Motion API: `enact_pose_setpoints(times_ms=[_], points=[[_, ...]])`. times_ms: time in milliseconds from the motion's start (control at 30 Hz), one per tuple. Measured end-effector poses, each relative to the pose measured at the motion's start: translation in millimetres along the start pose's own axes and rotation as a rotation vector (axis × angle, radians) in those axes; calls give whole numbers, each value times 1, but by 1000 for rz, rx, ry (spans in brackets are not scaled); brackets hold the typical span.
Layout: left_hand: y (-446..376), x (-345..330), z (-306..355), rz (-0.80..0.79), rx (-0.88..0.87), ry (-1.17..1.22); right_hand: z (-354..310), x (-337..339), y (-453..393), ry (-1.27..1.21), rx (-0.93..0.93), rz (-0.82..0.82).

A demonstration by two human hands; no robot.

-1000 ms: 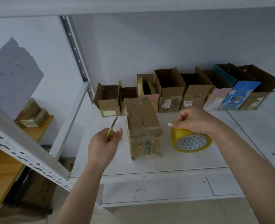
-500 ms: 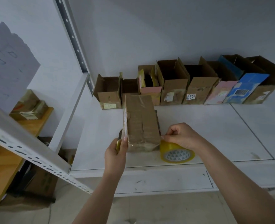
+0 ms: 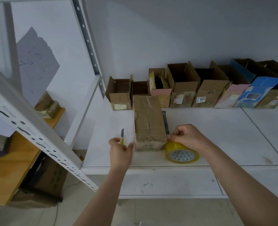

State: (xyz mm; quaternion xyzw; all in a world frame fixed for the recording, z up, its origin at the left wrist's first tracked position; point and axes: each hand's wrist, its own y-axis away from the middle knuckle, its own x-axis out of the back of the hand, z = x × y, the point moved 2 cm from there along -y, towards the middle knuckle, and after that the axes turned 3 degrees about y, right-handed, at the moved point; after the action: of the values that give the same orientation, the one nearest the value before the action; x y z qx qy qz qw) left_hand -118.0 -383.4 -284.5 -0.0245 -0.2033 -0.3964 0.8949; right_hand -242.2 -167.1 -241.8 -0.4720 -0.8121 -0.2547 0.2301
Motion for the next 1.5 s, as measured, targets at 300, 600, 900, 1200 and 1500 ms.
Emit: enact_pose_setpoints(times_ms=[300,600,900,1200,1500], points=[[8,-18,119,-796,-381,-15,-6,-2,-1,-12,19,-16],[-7,-33,98,-813,-363,-23,10,29,13,-187,61,-287],[-5,-32,98,-868,-438,-125,9,37,3,510,40,-129],[12,-51,134,-897,-614,-1010,9,46,19,335,35,-52],[7,-49,130,-917,-509,-843,27,54,37,113,-89,53]])
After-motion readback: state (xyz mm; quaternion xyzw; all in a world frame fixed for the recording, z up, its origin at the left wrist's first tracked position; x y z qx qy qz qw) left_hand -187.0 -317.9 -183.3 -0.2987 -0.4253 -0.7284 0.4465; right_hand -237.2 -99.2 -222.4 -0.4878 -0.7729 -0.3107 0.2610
